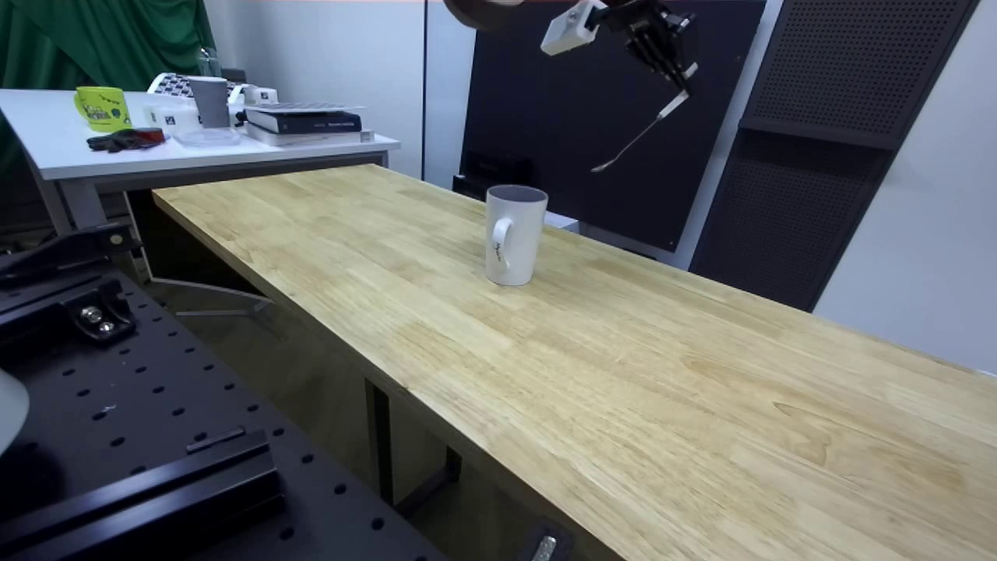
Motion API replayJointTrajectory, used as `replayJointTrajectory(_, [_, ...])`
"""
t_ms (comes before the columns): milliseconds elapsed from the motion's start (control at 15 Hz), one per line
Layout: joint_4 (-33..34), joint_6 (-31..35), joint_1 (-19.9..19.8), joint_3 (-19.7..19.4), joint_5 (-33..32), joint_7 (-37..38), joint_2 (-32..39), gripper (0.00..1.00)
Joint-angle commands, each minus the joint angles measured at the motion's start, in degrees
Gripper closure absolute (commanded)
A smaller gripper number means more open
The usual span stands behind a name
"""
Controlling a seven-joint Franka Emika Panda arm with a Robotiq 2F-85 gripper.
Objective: Put the spoon inside the mug
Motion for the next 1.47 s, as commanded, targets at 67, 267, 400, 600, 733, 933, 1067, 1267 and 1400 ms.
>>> replayJointTrajectory(67, [-3.8, 4.3, 7.4, -3.4, 6.5, -1.5, 5.8, 0.96])
replayJointTrajectory(267, [-5.6, 5.5, 10.8, -3.9, 10.6, -3.2, 8.8, 0.96])
replayJointTrajectory(400, [-6.5, 6.4, 12.8, -4.4, 13.1, -4.2, 10.8, 0.96])
replayJointTrajectory(600, [-8.0, 7.3, 15.4, -4.9, 16.3, -6.1, 12.5, 0.96])
replayJointTrajectory(733, [-8.9, 7.9, 16.7, -5.0, 18.1, -7.4, 13.1, 0.96])
replayJointTrajectory(933, [-10.4, 8.4, 18.7, -5.4, 20.3, -9.2, 13.7, 0.96])
replayJointTrajectory(1067, [-11.2, 8.7, 19.9, -5.7, 21.5, -10.4, 13.7, 0.96])
replayJointTrajectory(1267, [-12.6, 9.4, 21.4, -6.2, 23.1, -11.7, 13.8, 0.96])
replayJointTrajectory(1400, [-13.6, 9.7, 22.4, -6.5, 24.1, -12.5, 13.8, 0.96])
